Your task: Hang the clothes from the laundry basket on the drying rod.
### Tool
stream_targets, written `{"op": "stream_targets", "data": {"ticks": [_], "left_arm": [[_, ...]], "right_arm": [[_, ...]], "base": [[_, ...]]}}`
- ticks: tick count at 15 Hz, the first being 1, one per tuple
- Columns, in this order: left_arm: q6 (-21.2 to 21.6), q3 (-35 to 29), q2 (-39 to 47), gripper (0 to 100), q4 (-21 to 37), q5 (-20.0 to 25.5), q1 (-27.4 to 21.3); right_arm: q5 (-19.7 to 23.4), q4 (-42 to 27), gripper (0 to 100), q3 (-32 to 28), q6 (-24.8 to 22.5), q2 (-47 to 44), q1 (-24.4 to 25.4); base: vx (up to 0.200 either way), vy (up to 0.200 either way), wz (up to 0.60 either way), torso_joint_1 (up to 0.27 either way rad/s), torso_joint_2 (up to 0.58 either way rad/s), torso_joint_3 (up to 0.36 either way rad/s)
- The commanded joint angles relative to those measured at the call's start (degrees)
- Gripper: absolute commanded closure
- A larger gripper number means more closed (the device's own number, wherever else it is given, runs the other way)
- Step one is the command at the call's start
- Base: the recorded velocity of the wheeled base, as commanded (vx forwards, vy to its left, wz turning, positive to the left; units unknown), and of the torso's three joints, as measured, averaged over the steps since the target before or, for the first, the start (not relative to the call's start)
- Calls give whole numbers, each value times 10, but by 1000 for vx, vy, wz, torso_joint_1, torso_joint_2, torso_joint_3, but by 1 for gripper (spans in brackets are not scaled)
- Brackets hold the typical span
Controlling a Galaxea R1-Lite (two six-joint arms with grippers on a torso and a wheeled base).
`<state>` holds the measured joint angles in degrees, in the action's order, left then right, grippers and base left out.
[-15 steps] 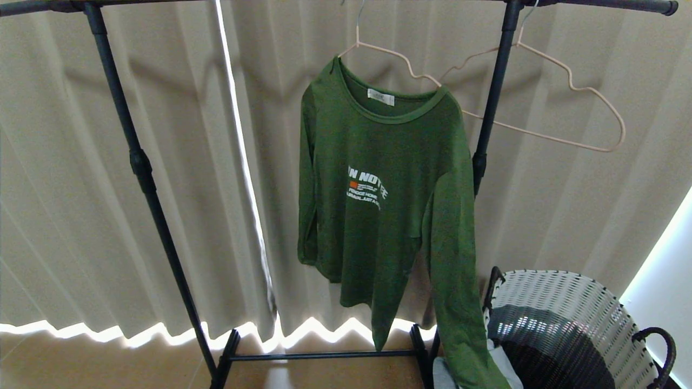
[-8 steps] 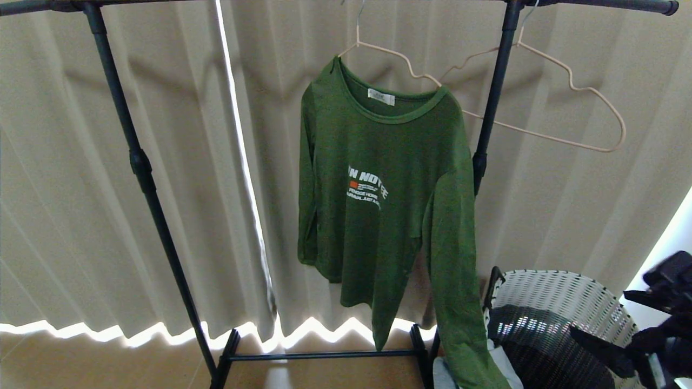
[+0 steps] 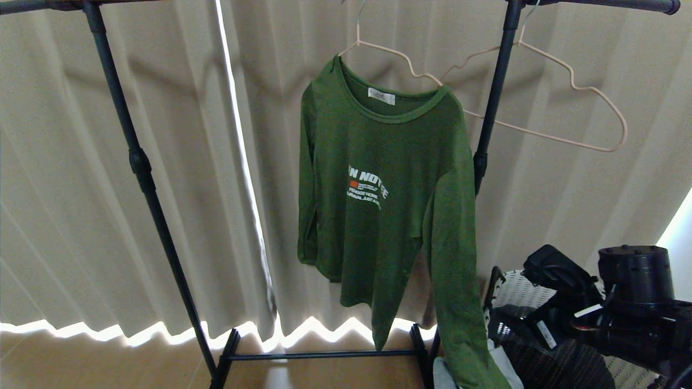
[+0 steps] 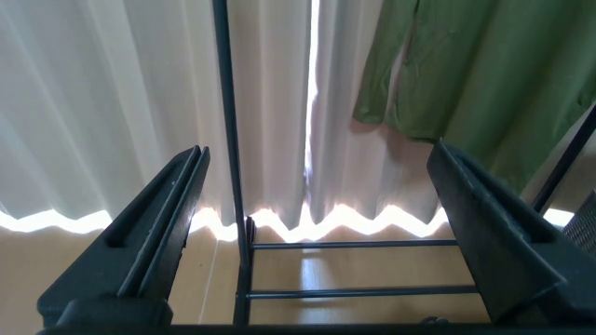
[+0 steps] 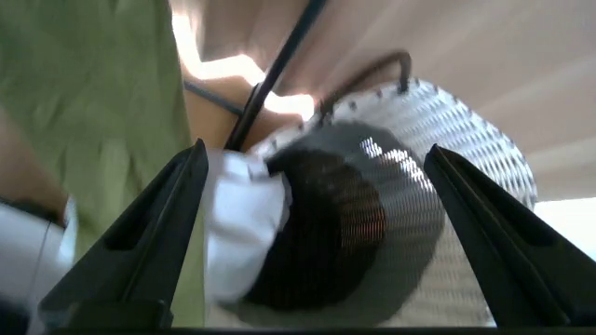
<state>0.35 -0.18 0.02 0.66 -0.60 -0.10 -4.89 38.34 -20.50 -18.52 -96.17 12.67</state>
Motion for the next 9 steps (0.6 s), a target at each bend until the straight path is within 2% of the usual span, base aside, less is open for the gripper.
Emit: {"op": "stream_targets", "data": {"ticks": [1, 2, 5, 7, 9], "left_arm": [[0, 0, 0, 0, 0, -1, 0], [0, 0, 0, 0, 0, 0, 0], [0, 0, 0, 0, 0, 0, 0], [0, 0, 0, 0, 0, 0, 0], [-1, 0, 0, 0, 0, 0, 0]], "right_arm": [[-3, 47, 0, -1, 0, -91, 10], [-1, 90, 0, -2, 2, -119, 32], [2, 118, 0, -16, 9, -142, 68], [6, 125, 0, -37, 35, -152, 91], [11, 125, 0, -68, 86, -152, 134]], "base": [[0, 0, 0, 0, 0, 0], [0, 0, 0, 0, 0, 0], [0, 0, 0, 0, 0, 0], [0, 0, 0, 0, 0, 0], [0, 0, 0, 0, 0, 0]]}}
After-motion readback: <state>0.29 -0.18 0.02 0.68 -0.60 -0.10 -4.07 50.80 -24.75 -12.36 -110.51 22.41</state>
